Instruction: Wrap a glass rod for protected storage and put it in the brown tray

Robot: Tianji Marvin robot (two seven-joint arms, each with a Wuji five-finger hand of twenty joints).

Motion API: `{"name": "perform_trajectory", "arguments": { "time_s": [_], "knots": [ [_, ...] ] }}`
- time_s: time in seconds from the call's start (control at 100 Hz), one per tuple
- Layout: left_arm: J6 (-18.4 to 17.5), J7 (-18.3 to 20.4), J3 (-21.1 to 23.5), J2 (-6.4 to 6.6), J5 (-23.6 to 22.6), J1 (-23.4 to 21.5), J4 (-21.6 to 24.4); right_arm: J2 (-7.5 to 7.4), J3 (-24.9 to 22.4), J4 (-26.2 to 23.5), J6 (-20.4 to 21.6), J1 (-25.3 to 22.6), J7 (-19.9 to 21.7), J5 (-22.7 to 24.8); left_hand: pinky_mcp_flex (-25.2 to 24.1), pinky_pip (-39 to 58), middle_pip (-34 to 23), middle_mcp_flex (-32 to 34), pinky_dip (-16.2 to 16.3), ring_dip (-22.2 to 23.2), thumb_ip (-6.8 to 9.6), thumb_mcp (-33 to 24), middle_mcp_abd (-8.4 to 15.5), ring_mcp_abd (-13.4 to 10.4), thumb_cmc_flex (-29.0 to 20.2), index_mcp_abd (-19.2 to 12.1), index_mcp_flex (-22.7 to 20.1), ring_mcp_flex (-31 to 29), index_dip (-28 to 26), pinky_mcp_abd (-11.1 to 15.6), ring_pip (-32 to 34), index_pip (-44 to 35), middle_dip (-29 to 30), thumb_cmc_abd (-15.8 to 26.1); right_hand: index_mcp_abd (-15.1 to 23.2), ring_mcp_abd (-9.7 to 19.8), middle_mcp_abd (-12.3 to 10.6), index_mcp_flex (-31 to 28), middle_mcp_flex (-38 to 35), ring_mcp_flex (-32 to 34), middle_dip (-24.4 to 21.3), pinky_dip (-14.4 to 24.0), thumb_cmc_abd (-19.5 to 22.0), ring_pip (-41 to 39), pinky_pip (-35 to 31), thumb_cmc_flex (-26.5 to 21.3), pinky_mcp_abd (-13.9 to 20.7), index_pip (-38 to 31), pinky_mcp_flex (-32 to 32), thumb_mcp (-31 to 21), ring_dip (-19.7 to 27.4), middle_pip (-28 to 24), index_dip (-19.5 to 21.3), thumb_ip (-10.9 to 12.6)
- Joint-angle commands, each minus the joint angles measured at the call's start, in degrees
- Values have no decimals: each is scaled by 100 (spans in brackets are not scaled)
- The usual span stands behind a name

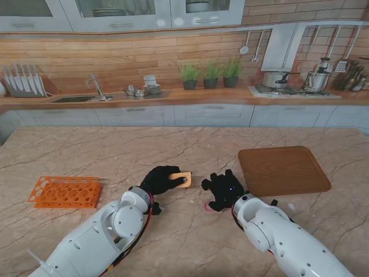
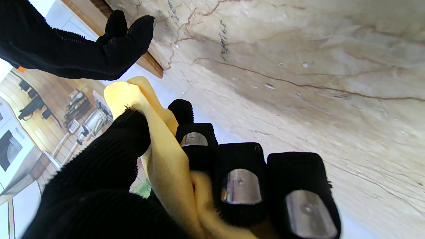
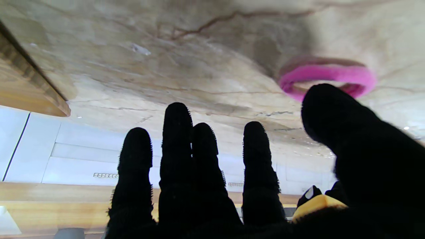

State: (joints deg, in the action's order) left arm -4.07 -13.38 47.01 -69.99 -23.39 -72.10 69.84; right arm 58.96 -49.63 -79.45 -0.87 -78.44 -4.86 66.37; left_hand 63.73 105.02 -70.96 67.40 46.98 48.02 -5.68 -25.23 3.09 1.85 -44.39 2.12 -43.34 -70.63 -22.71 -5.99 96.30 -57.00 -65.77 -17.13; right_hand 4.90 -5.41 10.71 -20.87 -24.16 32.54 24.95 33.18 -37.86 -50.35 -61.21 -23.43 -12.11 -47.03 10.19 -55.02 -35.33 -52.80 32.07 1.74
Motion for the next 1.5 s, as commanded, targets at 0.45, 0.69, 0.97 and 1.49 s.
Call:
{"name": "perform_trajectory", "arguments": {
  "time_s": [0.45,0.69,0.97,1.49],
  "knots": [
    [107,37,103,45,-70,-259,299,-36,-49,-208,77,-378,-5,159,-6,1496,-357,311,181,-34,-95,-172,184,237,87,73,-137,-219,56,164,609,-138,10,121,490,236,129,-485,441,-181,80,-207,-295,-264,-212,-202,41,-1047,-116,-545,31,-342,362,123],
    [125,16,125,59,-118,-341,385,-41,-129,-246,122,-508,-75,192,-8,1496,-348,281,174,-36,-96,-175,172,237,91,76,-111,-219,55,153,609,-126,8,132,1749,217,21,-1389,107,-104,72,-226,-364,-308,-199,-688,25,-2288,-169,-951,20,-326,-335,-494],
    [138,19,125,67,-144,-365,408,-29,-423,-450,324,-673,-135,214,-9,1496,-338,253,162,-37,-94,-176,159,237,82,86,-91,-218,56,146,610,-111,4,140,1580,161,-41,-1504,-246,-62,71,-215,139,-328,-191,-644,-4,-2112,-178,-773,-7,-277,-500,-443],
    [320,-59,-78,-22,-101,-111,145,164,-687,-614,560,-448,-371,-503,-6,1496,-501,426,261,-22,-72,-156,212,227,134,117,-309,-219,32,131,672,-209,-7,21,1388,148,-140,-1879,-595,31,57,-196,266,-281,-190,-732,9,-1820,-126,-550,-10,-156,-811,-633]
  ]
}}
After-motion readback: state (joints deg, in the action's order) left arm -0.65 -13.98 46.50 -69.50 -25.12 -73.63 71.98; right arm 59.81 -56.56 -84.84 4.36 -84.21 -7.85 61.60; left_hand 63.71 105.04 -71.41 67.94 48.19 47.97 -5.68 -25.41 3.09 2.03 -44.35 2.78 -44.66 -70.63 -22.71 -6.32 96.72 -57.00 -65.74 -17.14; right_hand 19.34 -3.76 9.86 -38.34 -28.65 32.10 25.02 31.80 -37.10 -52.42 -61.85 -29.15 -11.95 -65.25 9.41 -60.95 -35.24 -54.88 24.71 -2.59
